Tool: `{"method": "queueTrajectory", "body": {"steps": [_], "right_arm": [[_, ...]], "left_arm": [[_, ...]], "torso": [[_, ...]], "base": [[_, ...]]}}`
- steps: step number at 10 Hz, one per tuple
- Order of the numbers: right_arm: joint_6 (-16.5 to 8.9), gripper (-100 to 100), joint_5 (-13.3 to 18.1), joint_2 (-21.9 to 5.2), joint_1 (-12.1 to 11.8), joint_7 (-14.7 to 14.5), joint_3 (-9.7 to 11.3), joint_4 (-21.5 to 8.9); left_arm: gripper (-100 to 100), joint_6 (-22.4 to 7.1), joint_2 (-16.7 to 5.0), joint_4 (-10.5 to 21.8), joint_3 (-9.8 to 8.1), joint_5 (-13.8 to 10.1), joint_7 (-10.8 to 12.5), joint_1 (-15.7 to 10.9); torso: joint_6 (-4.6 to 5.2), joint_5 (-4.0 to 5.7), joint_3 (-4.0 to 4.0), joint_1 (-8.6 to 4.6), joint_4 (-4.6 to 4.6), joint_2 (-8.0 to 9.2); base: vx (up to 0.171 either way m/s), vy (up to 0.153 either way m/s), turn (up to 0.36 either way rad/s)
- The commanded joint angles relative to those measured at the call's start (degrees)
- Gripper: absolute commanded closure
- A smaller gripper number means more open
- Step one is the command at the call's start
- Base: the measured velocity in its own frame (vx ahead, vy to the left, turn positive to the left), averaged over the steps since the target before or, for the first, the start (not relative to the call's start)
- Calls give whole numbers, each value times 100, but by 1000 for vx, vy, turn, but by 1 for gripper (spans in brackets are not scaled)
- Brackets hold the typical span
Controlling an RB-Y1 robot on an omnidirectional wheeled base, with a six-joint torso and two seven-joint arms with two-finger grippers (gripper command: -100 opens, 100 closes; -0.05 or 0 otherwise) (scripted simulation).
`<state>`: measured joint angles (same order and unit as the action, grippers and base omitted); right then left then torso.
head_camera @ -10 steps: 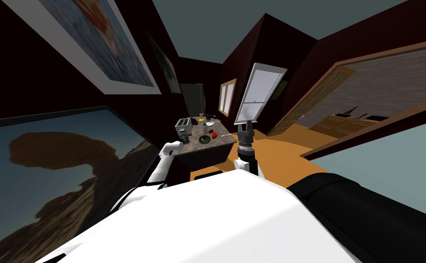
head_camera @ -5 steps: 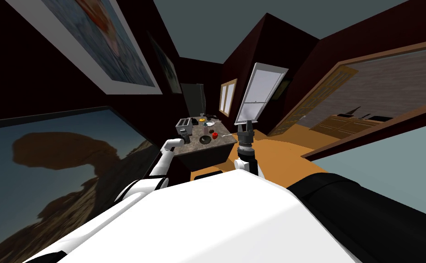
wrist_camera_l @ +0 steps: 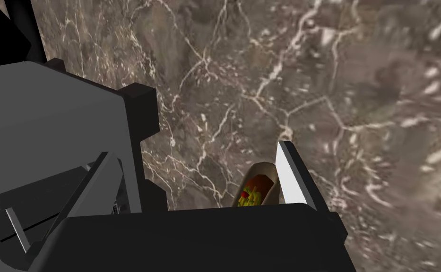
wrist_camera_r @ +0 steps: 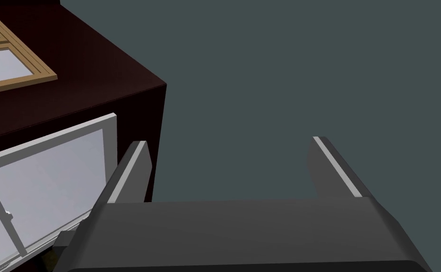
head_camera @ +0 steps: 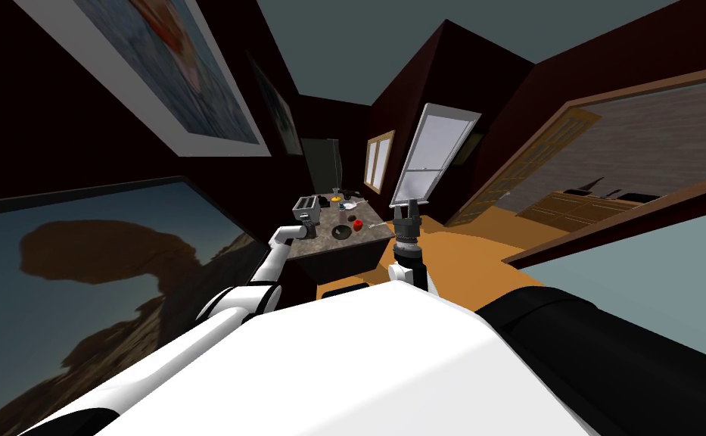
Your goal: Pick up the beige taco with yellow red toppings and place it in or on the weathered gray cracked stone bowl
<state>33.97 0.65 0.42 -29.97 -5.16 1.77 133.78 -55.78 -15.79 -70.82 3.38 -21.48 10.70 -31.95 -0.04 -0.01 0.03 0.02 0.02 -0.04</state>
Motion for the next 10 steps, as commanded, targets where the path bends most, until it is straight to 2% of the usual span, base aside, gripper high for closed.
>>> {"method": "queueTrajectory", "body": {"steps": [1,2,3,4,5,6,7,8,9,10], "right_arm": [[0,0,0,0,0,0,0,0],[0,0,0,0,0,0,0,0],[0,0,0,0,0,0,0,0],[0,0,0,0,0,0,0,0],[0,0,0,0,0,0,0,0],[0,0,0,0,0,0,0,0],[0,0,0,0,0,0,0,0],[0,0,0,0,0,0,0,0],[0,0,0,0,0,0,0,0],[0,0,0,0,0,0,0,0]], "left_arm": [[-100,-286,-13,268,34,-68,-3,-268],[-100,-423,-13,268,34,-68,-3,-268],[-100,-588,-25,525,67,-136,-17,-512],[-100,-744,-25,525,67,-136,-17,-512],[-100,-777,-25,525,67,-136,-17,-512],[-100,-1007,-35,777,102,-197,-32,-743],[-100,-1113,-35,777,102,-197,-32,-743],[-100,-1311,-42,1015,137,-251,-48,-962],[-100,-1435,-42,1021,137,-251,-48,-962],[-100,-1647,-47,1223,173,-298,-65,-1165]], "torso": [[0,0,0,0,0,0],[0,1,1,-1,0,-2],[0,0,1,1,0,-2],[-1,-1,3,6,1,-6],[0,-1,3,6,1,-6],[0,0,1,1,1,-1],[0,0,1,1,0,-3],[0,0,2,2,1,-3],[-1,-1,4,6,1,-8],[-1,-1,4,5,2,-7]], "base": [[15,6,38],[18,10,14],[28,27,42],[27,22,13],[10,6,-4],[19,11,42],[21,12,23],[35,24,48],[31,19,21],[36,24,47]]}}
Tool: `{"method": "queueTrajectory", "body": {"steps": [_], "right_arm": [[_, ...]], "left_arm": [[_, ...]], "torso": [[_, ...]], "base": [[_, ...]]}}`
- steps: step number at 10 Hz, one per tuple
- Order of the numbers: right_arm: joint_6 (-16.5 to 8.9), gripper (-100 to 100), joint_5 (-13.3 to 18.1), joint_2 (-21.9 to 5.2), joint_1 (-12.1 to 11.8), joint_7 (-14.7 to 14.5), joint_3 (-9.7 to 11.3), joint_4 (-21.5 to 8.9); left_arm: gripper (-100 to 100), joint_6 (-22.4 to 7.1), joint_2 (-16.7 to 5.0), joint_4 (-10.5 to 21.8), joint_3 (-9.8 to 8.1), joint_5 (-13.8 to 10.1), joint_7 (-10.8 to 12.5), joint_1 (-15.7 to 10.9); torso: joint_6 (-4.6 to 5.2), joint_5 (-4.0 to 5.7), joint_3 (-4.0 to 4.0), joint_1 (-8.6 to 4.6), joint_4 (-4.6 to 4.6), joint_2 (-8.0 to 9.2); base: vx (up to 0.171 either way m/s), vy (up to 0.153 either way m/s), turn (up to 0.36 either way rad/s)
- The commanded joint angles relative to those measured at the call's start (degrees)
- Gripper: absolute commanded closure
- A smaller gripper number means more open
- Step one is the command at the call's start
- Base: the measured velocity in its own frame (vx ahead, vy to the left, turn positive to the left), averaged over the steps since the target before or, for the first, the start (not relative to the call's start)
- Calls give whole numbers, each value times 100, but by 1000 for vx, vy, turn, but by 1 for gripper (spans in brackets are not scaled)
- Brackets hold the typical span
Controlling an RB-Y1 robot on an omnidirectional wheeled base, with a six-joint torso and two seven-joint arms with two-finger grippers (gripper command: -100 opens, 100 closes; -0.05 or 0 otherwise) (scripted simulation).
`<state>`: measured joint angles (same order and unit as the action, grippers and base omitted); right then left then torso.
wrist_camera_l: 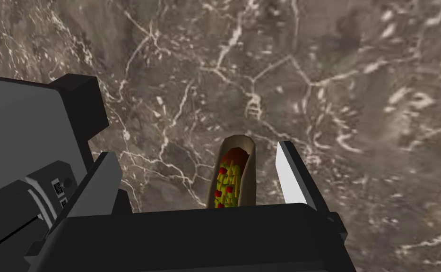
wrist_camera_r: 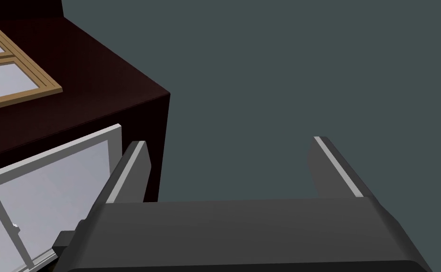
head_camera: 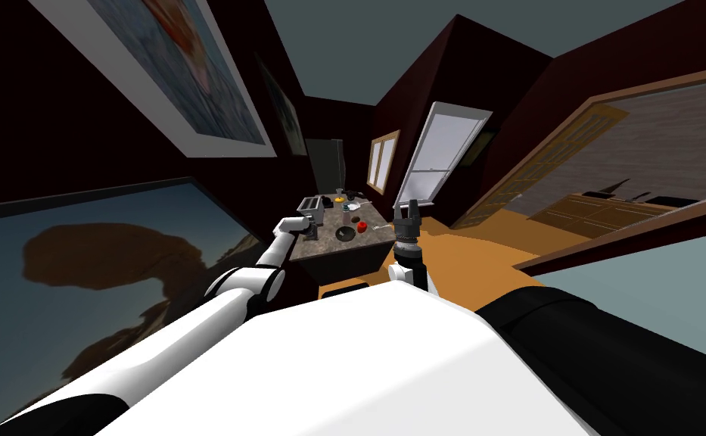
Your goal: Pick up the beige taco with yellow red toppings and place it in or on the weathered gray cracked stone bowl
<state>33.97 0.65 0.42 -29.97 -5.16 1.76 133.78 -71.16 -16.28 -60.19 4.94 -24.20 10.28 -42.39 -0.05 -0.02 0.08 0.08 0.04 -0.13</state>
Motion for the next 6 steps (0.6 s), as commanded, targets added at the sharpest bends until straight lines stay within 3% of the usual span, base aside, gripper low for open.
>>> {"method": "queueTrajectory", "body": {"steps": [1,2,3,6], "right_arm": [[0,0,0,0,0,0,0,0],[0,0,0,0,0,0,0,0],[0,0,0,0,0,0,0,0],[0,0,0,0,0,0,0,0]], "left_arm": [[-100,-204,2,194,18,-26,-23,-121],[-100,-415,0,420,55,-66,-41,-310],[-100,-494,0,420,55,-66,-41,-310],[-100,-975,1,834,130,-129,-79,-642]], "torso": [[0,0,0,0,0,0],[0,0,0,-1,1,0],[0,0,2,-1,1,-3],[0,-1,1,-1,1,-1]], "base": [[35,19,24],[45,21,52],[38,17,24],[45,19,40]]}}
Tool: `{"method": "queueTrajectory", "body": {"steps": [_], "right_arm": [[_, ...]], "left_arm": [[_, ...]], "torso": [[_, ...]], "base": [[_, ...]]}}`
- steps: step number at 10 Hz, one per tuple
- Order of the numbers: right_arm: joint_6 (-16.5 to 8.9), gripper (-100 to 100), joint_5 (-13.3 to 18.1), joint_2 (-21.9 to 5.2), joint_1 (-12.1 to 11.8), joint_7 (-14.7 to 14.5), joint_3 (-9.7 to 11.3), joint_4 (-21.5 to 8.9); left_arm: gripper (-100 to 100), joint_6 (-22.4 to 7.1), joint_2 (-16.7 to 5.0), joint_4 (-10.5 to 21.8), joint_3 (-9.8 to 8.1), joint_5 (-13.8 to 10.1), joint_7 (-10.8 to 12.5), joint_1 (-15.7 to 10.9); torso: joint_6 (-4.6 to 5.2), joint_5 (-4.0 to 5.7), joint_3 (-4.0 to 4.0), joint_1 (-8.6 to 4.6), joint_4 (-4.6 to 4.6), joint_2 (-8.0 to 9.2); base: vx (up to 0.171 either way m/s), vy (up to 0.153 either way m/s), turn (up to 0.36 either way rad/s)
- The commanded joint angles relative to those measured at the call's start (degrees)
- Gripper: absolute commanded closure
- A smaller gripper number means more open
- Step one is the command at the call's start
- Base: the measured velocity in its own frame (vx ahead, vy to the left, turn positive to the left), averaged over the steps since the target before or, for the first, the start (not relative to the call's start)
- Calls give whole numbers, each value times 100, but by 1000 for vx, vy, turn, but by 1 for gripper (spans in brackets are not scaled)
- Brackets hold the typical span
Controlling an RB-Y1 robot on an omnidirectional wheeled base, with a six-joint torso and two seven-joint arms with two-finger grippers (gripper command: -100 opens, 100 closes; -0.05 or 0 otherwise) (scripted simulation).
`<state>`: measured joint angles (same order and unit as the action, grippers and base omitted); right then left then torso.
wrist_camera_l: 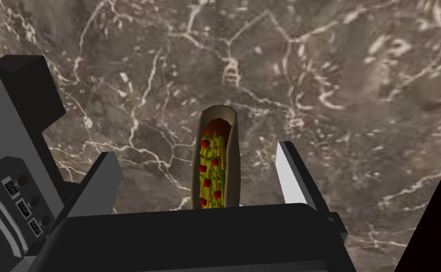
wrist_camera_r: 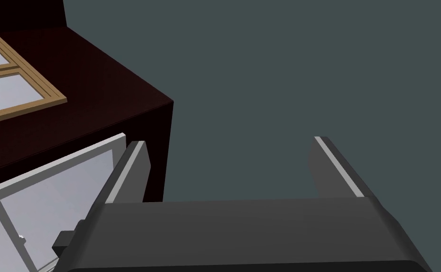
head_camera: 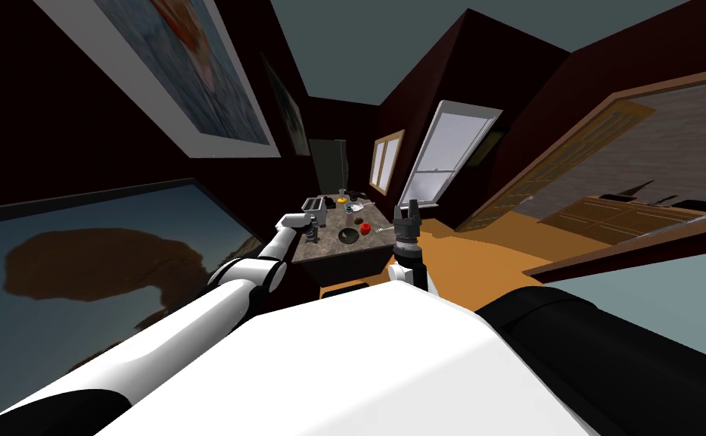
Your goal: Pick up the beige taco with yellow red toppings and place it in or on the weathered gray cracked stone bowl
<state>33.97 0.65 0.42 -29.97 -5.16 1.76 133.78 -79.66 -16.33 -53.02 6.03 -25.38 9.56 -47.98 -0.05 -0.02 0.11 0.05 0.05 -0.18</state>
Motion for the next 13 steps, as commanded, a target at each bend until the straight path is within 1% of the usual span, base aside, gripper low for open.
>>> {"method": "queueTrajectory", "body": {"steps": [1,2,3,5,7,8,9,10,11,13], "right_arm": [[0,0,0,0,0,0,0,0],[0,0,0,0,0,0,0,0],[0,0,0,0,0,0,0,0],[0,0,0,0,0,0,0,0],[0,0,0,0,0,0,0,0],[0,0,0,0,0,0,0,0],[0,0,0,0,0,0,0,0],[0,0,0,0,1,0,0,0],[0,0,0,0,1,0,0,0],[0,0,0,0,1,0,0,0]], "left_arm": [[-100,-164,6,117,22,-11,-8,-83],[-100,-388,8,301,58,-34,-27,-226],[-100,-390,8,301,58,-34,-27,-226],[-100,-762,13,614,123,-64,-62,-461],[-100,-1028,18,839,173,-80,-91,-627],[-100,-1115,19,915,190,-84,-101,-682],[-100,-1057,9,848,174,-84,-94,-645],[0,-1084,7,851,176,-85,-97,-649],[-100,-912,50,927,171,-36,-125,-551],[-100,-777,83,989,167,3,-148,-474]], "torso": [[0,0,0,0,0,0],[1,0,-1,-1,0,3],[0,0,-1,2,0,3],[0,-1,-3,2,-1,5],[-1,-1,5,4,2,-7],[0,-1,5,0,2,-7],[0,0,3,0,2,-4],[1,0,-2,-3,0,7],[1,0,-7,-4,-2,15],[1,1,-8,-6,-2,15]], "base": [[41,12,27],[41,22,45],[36,19,26],[52,24,56],[71,18,60],[58,10,39],[24,5,6],[0,0,0],[13,0,-20],[15,-3,-16]]}}
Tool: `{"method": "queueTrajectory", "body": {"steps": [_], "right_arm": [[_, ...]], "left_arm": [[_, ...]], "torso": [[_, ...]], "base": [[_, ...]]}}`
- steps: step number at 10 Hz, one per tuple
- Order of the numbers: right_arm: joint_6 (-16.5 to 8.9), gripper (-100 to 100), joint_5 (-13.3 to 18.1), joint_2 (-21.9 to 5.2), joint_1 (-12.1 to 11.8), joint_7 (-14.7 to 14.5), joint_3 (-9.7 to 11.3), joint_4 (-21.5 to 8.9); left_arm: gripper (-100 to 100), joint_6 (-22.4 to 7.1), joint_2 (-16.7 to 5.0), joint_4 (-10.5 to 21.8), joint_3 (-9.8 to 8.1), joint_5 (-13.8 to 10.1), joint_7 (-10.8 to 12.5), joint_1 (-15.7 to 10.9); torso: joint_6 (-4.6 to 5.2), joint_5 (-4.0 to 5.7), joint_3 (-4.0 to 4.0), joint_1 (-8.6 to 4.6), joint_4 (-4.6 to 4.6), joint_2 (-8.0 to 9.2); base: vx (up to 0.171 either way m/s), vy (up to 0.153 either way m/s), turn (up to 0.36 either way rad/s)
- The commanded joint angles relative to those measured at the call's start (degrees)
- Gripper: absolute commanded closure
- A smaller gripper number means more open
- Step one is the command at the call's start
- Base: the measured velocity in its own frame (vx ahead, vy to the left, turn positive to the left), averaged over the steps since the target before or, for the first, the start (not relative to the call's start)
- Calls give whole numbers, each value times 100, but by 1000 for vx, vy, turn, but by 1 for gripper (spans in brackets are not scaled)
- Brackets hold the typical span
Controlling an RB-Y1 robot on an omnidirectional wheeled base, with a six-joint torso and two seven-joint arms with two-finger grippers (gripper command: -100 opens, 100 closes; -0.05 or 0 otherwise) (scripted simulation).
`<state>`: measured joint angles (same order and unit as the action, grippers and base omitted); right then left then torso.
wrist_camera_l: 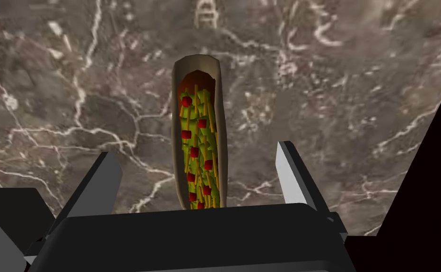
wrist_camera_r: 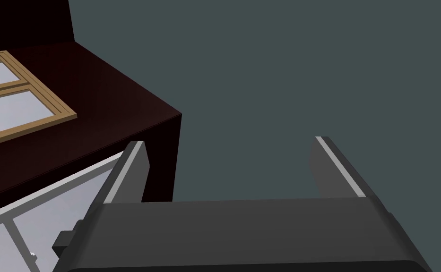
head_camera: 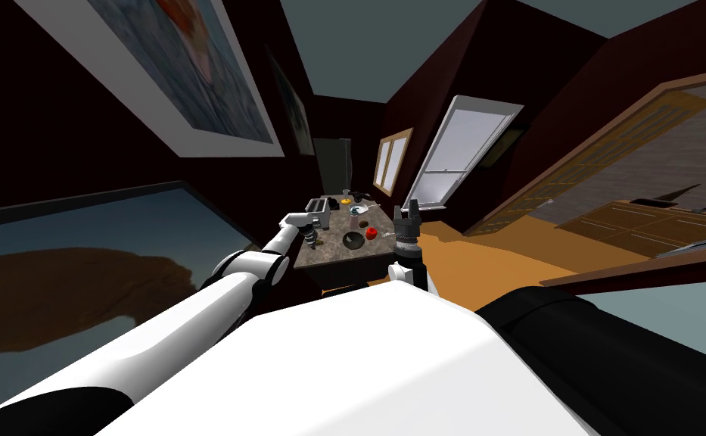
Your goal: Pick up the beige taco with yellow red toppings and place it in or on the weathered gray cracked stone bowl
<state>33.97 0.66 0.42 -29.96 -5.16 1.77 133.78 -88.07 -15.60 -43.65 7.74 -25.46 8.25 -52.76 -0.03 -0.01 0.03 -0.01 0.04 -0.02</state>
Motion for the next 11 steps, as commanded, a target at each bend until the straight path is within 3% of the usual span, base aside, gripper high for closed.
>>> {"method": "queueTrajectory", "body": {"steps": [1,2,6,7,8,10,11], "right_arm": [[0,0,0,0,0,0,0,0],[0,0,0,0,0,0,0,0],[0,0,0,0,0,0,0,0],[0,0,0,0,0,0,0,0],[0,0,0,0,0,0,0,0],[0,0,0,0,0,0,0,0],[0,0,0,0,0,0,0,0]], "left_arm": [[-100,0,0,0,0,0,0,0],[100,22,3,7,0,3,-4,5],[100,15,3,7,0,2,-4,4],[0,16,3,7,0,2,-4,4],[100,-173,-49,-56,2,-57,23,-132],[100,-166,-40,-27,6,-57,30,-164],[0,-180,-45,-21,4,-61,29,-180]], "torso": [[0,0,0,0,0,0],[0,0,-2,0,-1,2],[0,-1,-1,2,-1,1],[0,-1,-1,2,-1,1],[0,-1,-1,2,-1,1],[-1,1,-7,2,-6,10],[0,0,-5,2,-2,8]], "base": [[6,-2,-1],[0,0,0],[0,0,0],[0,0,0],[-14,4,24],[-12,1,13],[0,0,0]]}}
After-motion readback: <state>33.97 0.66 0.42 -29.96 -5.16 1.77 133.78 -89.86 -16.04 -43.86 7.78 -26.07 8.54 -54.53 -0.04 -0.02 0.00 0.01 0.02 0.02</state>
